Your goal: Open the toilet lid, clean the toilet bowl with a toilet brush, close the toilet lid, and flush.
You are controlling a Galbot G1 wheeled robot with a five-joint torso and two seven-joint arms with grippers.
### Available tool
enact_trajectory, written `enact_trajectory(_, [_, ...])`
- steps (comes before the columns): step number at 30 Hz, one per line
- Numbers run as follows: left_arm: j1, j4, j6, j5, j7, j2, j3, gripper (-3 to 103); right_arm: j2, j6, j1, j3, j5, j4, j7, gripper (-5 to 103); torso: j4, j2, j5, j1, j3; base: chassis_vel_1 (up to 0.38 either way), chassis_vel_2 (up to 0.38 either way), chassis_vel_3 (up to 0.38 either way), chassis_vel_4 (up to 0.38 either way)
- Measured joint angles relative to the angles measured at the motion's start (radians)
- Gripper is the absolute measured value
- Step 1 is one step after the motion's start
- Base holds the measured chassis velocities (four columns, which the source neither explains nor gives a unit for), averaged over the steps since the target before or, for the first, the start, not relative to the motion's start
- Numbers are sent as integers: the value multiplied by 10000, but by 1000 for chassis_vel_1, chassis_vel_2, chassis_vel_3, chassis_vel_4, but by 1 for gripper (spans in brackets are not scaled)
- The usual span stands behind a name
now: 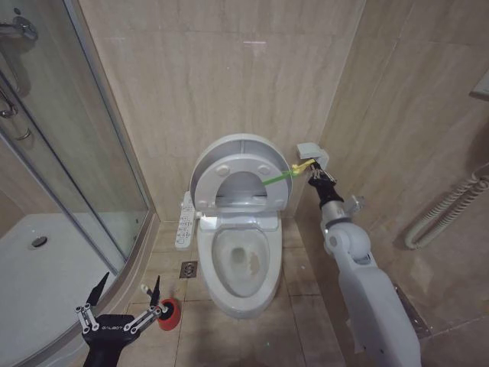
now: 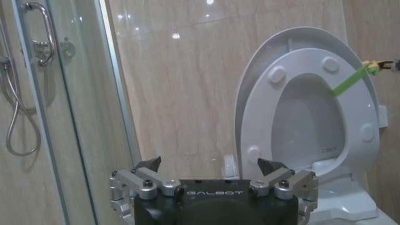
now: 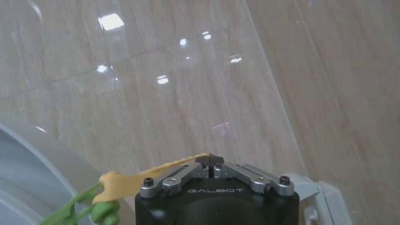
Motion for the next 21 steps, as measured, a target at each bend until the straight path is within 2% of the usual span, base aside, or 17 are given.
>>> enact_trajectory(12, [0,0,0,0,0,0,0,100,-14,178,1615,-629,-111,-1546,59,0,0,0,0,1,0,0,0,0,0])
enact_trajectory(21, [0,0,0,0,0,0,0,100,70,839,2386,-1037,-226,-2755,45,0,-1,0,1,0,1,0,0,0,0])
